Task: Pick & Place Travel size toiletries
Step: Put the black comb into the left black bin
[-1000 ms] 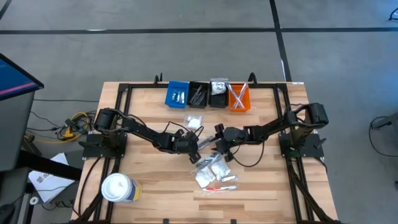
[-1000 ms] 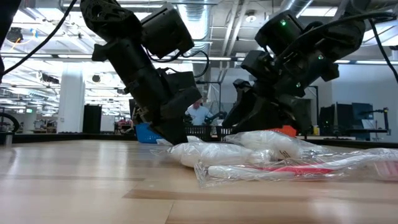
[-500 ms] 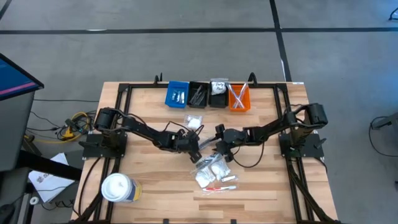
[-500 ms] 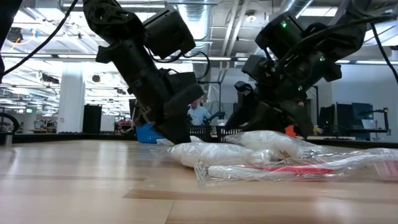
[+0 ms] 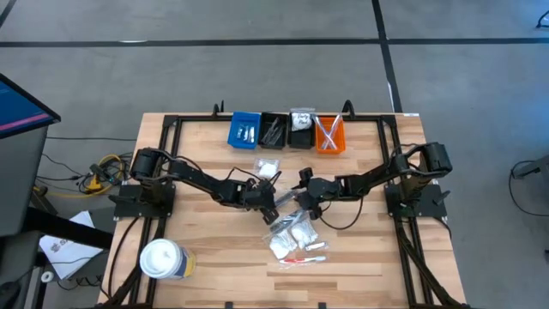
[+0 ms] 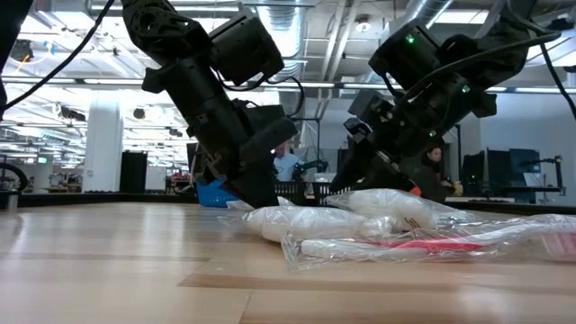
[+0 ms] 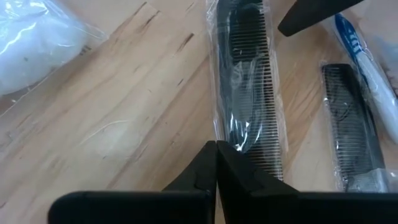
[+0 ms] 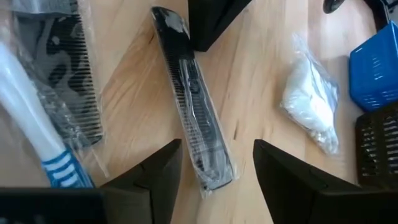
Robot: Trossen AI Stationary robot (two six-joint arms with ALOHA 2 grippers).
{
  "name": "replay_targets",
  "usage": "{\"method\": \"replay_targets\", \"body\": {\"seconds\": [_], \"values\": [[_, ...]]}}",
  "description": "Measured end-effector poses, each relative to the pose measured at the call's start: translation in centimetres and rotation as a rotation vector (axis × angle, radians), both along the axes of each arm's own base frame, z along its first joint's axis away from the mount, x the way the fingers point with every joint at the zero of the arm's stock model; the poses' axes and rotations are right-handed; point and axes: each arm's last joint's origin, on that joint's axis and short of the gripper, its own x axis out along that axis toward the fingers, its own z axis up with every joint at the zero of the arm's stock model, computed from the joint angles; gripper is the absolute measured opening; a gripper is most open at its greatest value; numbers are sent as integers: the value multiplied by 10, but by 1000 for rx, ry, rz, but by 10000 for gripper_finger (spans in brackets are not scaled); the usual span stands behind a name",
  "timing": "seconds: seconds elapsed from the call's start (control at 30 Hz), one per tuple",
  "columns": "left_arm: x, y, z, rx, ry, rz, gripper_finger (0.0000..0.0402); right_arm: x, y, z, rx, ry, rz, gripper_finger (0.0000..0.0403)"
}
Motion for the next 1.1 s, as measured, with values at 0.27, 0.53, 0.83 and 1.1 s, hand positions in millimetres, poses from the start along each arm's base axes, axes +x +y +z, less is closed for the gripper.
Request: {"method": "replay_targets", "body": {"seconds": [0.27,0.53,0.83,1.1], "values": [[1,2,0,-17,-6,0,1,-1,12,0,-52,13,64,206],[3,3,1,-36,-22,-7,1,-2,2,-1,-97,26,-21,205],[-5,14,-7,-106,-20,45,1,-4,18,-2,-104,38,49,210],[-10,16,-13,-144,-47,45,1,-1,17,-2,-115,18,53,213]]}}
